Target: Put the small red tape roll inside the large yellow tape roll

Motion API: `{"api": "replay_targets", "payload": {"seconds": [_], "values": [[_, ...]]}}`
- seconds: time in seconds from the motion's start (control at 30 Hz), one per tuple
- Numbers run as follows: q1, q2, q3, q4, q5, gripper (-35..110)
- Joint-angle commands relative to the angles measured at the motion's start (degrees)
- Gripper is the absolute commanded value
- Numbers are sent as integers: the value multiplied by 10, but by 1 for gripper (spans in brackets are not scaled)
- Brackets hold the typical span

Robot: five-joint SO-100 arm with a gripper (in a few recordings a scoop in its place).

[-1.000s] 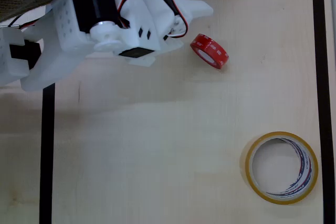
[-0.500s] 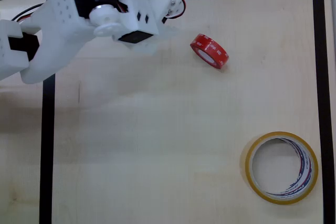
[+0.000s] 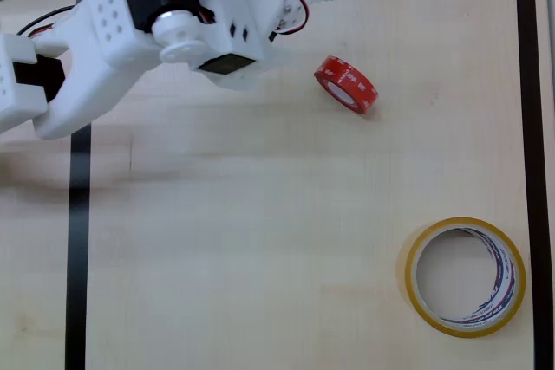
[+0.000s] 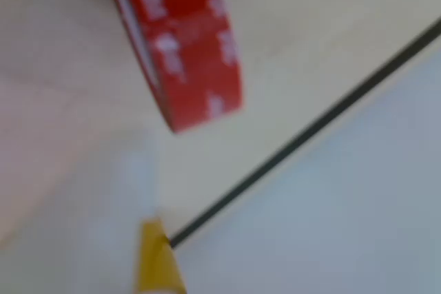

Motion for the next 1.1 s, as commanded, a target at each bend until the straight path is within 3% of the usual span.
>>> {"api": "replay_targets", "payload": {"seconds": [0.0, 0.3, 0.5, 1.07], "values": [[-4, 80, 14, 8, -36, 29], [-10, 76, 37, 8, -79, 29], [0, 11, -46, 7, -97, 29], [39, -89, -57, -106, -105, 28]]}}
